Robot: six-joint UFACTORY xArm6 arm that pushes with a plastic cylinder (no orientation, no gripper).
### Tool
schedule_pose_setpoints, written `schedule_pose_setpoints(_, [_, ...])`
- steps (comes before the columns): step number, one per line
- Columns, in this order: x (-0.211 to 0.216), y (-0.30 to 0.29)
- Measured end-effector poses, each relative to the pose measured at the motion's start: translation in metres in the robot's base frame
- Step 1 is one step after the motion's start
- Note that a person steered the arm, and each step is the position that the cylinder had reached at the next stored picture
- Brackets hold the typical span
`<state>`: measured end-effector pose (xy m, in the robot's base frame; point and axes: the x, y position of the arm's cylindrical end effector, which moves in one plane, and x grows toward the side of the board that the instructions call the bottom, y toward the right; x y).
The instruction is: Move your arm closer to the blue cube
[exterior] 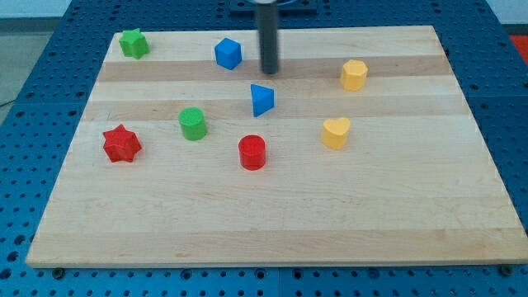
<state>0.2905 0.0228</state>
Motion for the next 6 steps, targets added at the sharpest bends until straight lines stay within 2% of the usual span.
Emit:
schedule_pose_setpoints(1, [-0.031,0.04])
schedule_pose_setpoints(2, [-0.096,0.038])
schedule_pose_setpoints(3, [-0.097,0.008])
schedule_pose_setpoints(4, [-0.094,-0.05])
schedule_pose_setpoints(5, [-0.065,-0.085])
schedule_pose_setpoints(6, [-0.004,-0.094])
